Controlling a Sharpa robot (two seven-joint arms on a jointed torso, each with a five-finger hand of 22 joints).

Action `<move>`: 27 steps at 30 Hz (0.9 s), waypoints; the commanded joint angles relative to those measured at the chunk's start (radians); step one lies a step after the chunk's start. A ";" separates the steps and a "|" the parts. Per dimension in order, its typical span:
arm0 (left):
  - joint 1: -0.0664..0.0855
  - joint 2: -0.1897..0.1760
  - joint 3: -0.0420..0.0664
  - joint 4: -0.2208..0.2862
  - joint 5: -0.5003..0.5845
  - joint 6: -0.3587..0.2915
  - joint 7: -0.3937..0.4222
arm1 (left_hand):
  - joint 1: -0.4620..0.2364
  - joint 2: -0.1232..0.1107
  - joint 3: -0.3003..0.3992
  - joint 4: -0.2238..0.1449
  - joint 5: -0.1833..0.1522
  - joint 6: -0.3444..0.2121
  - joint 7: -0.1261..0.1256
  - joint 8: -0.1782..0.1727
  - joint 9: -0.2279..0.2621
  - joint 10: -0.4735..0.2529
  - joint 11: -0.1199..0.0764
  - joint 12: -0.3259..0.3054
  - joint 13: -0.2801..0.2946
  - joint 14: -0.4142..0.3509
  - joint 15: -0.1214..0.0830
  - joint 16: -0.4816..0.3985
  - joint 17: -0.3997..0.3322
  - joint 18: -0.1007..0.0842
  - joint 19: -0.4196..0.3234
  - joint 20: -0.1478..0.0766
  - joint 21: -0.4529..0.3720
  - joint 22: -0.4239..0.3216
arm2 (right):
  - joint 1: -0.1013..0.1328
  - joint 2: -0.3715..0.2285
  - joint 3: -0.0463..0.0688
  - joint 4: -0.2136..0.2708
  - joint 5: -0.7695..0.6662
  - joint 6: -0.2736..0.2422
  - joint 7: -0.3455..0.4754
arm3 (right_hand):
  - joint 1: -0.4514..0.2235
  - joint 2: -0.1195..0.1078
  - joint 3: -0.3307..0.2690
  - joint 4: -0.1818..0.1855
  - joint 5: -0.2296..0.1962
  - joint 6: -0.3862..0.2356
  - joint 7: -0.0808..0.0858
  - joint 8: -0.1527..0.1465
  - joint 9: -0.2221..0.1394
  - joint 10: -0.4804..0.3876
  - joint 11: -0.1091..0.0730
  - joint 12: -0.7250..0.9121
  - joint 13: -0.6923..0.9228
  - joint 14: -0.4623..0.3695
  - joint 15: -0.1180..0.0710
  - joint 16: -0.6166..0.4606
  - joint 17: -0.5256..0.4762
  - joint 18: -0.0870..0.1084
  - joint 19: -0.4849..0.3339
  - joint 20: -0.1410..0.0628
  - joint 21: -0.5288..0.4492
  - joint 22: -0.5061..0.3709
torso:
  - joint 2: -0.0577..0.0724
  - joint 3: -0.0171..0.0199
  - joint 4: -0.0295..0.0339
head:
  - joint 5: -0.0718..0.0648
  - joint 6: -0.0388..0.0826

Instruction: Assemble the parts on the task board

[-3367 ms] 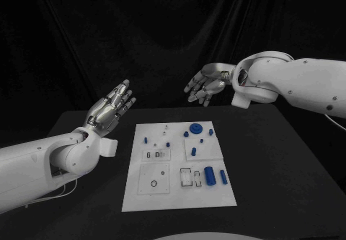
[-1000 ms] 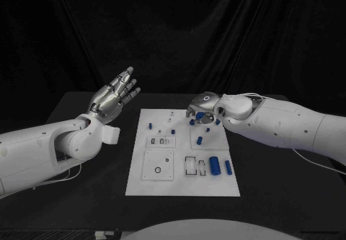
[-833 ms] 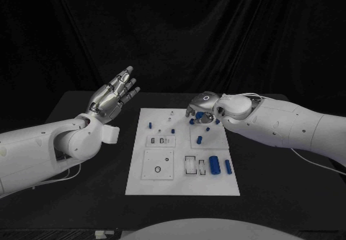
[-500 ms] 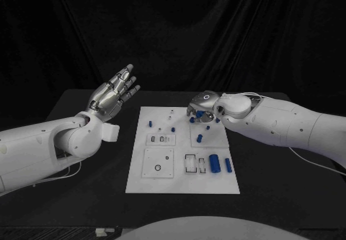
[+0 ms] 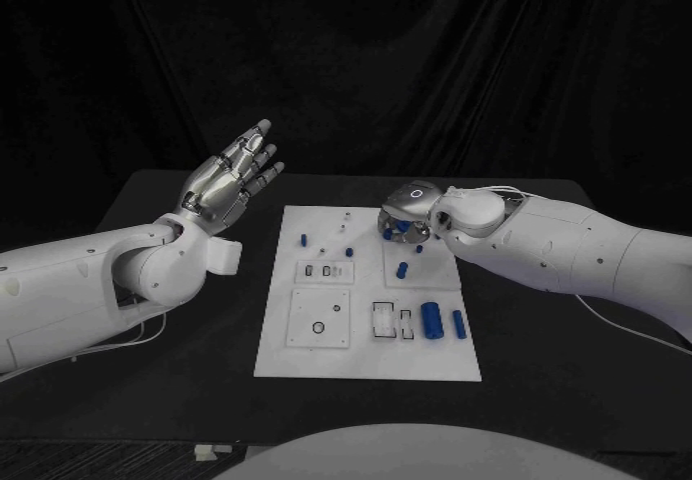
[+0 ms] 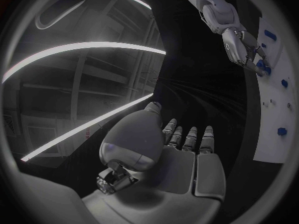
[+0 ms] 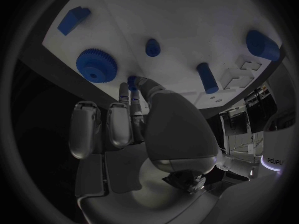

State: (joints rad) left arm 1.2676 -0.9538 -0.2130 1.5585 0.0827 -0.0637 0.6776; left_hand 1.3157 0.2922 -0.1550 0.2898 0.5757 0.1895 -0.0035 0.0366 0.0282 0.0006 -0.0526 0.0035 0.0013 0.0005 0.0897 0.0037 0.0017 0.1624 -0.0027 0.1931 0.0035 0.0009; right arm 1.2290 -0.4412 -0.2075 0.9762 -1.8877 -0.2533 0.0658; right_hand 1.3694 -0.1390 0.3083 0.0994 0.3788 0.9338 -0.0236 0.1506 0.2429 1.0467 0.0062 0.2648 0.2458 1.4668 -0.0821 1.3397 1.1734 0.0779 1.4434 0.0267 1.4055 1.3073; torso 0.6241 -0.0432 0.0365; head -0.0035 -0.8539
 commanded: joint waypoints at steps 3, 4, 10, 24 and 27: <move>0.002 0.002 0.001 -0.002 -0.003 0.018 0.109 | 0.011 -0.001 0.008 -0.001 0.006 0.006 0.002 0.004 0.002 -0.001 0.006 -0.003 -0.001 0.000 0.005 -0.004 -0.002 0.012 0.003 0.007 -0.003 -0.001 | -0.009 0.010 0.001 -0.021 0.012 -0.072 0.032 | 0.011 0.014 0.003 -0.016 0.008 0.018 0.008 0.022 0.023 -0.001 -0.012 0.019 0.016 0.031 -0.012 -0.001 0.000 -0.014 -0.004 -0.007 -0.002 0.028 | -0.001 0.0005 -0.0004 | 0.000 -0.006; 0.002 0.003 0.001 -0.002 -0.003 0.019 0.108 | 0.014 -0.001 0.011 -0.001 0.008 0.007 0.003 0.004 0.002 -0.001 0.007 -0.003 -0.001 0.000 0.006 -0.004 -0.002 0.012 0.003 0.007 -0.003 -0.001 | -0.010 0.012 0.001 -0.026 0.015 -0.079 0.038 | 0.012 0.017 0.003 -0.018 0.009 0.021 0.011 0.027 0.030 -0.001 -0.013 0.024 0.020 0.031 -0.012 -0.001 0.001 -0.015 -0.004 -0.008 -0.001 0.030 | -0.001 0.0008 -0.0004 | -0.001 -0.006; 0.002 0.003 0.001 -0.005 -0.003 0.024 0.104 | 0.019 -0.001 0.017 -0.001 0.013 0.010 0.005 0.005 0.002 -0.001 0.010 -0.003 -0.001 0.000 0.007 -0.004 -0.002 0.012 0.003 0.008 -0.003 -0.001 | -0.017 0.018 0.001 -0.041 0.037 -0.110 0.063 | 0.026 0.034 0.003 -0.036 0.014 0.070 0.031 0.084 0.081 0.020 -0.029 0.059 0.043 0.030 -0.022 -0.003 -0.002 -0.015 -0.003 -0.015 -0.001 0.034 | 0.000 0.0005 0.0011 | -0.001 -0.008; 0.002 -0.013 0.001 -0.001 -0.002 0.015 0.091 | 0.040 -0.005 0.034 -0.003 0.031 0.036 0.019 0.015 0.006 -0.001 0.024 -0.003 -0.001 0.000 0.008 -0.004 -0.002 0.013 0.003 0.010 -0.003 -0.001 | 0.020 -0.016 0.001 0.014 0.104 -0.170 0.071 | 0.042 0.043 0.000 -0.058 0.001 0.096 0.059 0.140 0.153 0.057 -0.026 0.083 0.061 0.029 -0.021 -0.004 -0.002 -0.017 0.000 -0.018 0.002 0.046 | 0.000 -0.0001 0.0006 | 0.022 -0.016; 0.002 -0.026 0.001 0.017 -0.008 -0.010 0.087 | 0.048 -0.011 0.034 -0.003 0.030 0.050 0.023 0.021 0.008 -0.001 0.028 -0.003 -0.001 0.000 0.008 -0.004 -0.002 0.013 0.003 0.009 -0.003 -0.001 | 0.054 -0.028 0.001 0.044 0.121 -0.135 0.054 | 0.037 0.044 -0.001 -0.054 -0.012 0.094 0.062 0.143 0.161 0.054 -0.023 0.079 0.059 0.029 -0.019 -0.005 -0.004 -0.017 -0.001 -0.016 0.001 0.046 | -0.001 0.0001 -0.0003 | 0.023 -0.014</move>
State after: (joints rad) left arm 1.2676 -0.9763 -0.2132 1.5653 0.0821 -0.0537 0.6777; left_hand 1.3541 0.2798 -0.1262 0.2882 0.6013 0.2331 0.0180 0.0537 0.0347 -0.0002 -0.0320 0.0035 0.0015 0.0004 0.0896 0.0037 0.0009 0.1623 0.0009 0.1967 0.0035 0.0013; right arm 1.2701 -0.4644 -0.2084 1.0074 -1.8084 -0.3910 0.1354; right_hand 1.4143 -0.1057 0.3117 0.0439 0.3697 1.0217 0.0330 0.2894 0.3571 1.1004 -0.0224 0.3459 0.3071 1.4671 -0.0967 1.3397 1.1709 0.0779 1.4434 0.0123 1.4055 1.3079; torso 0.6241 -0.0432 0.0368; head 0.0180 -0.8706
